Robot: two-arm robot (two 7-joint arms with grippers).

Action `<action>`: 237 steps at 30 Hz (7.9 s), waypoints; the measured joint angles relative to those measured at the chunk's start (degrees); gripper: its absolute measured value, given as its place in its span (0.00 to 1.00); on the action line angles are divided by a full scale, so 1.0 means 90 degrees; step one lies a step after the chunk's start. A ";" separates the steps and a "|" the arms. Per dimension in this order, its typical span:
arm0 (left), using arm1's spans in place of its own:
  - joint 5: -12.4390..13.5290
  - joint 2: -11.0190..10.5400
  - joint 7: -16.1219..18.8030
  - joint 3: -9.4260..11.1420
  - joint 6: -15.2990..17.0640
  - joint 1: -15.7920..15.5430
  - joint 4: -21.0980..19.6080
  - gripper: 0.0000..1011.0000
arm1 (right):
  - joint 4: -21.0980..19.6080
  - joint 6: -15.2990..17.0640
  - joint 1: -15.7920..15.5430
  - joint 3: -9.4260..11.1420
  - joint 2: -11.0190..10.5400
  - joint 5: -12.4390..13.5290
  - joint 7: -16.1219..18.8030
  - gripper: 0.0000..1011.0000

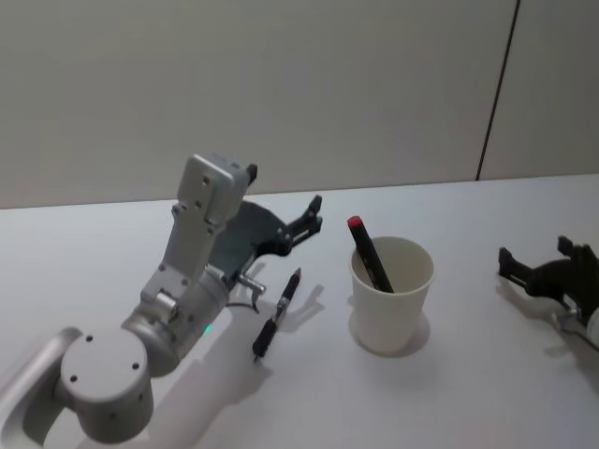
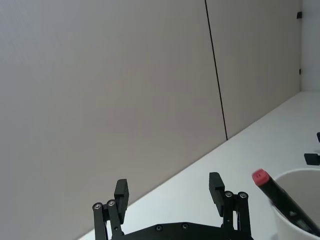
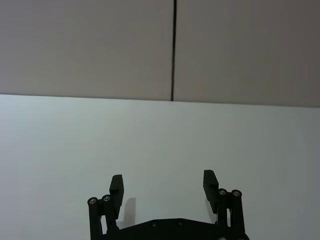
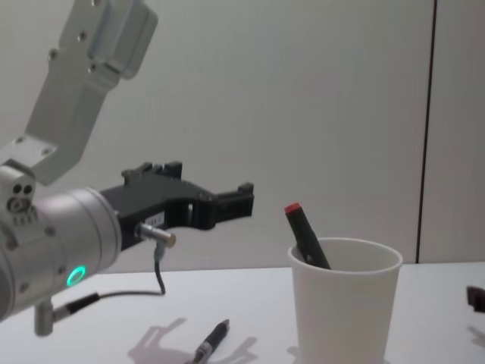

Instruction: Place the pen into the pen holder.

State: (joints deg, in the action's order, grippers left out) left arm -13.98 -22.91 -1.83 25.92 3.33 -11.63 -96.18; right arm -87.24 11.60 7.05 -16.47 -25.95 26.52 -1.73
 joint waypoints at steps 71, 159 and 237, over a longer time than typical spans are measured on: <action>-0.1379 -0.0720 0.0435 -0.0054 0.1748 0.1526 -0.1530 0.99 | 0.0278 -0.1699 0.1564 0.0291 0.0465 -0.0734 0.1421 0.99; -0.0270 -0.0052 -0.0159 -0.0226 0.1953 0.0920 -0.0840 0.99 | 0.0361 -0.1929 0.1886 0.0311 0.0564 -0.0857 0.1708 0.99; 0.0036 -0.0027 -0.0028 -0.0183 0.2233 0.1537 -0.1048 0.99 | 0.0361 -0.1929 0.1886 0.0311 0.0564 -0.0858 0.1708 0.99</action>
State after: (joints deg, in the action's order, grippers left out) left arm -13.66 -23.15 -2.09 24.27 23.43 2.20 -105.62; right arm -83.99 -5.76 24.02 -13.67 -20.87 18.80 13.64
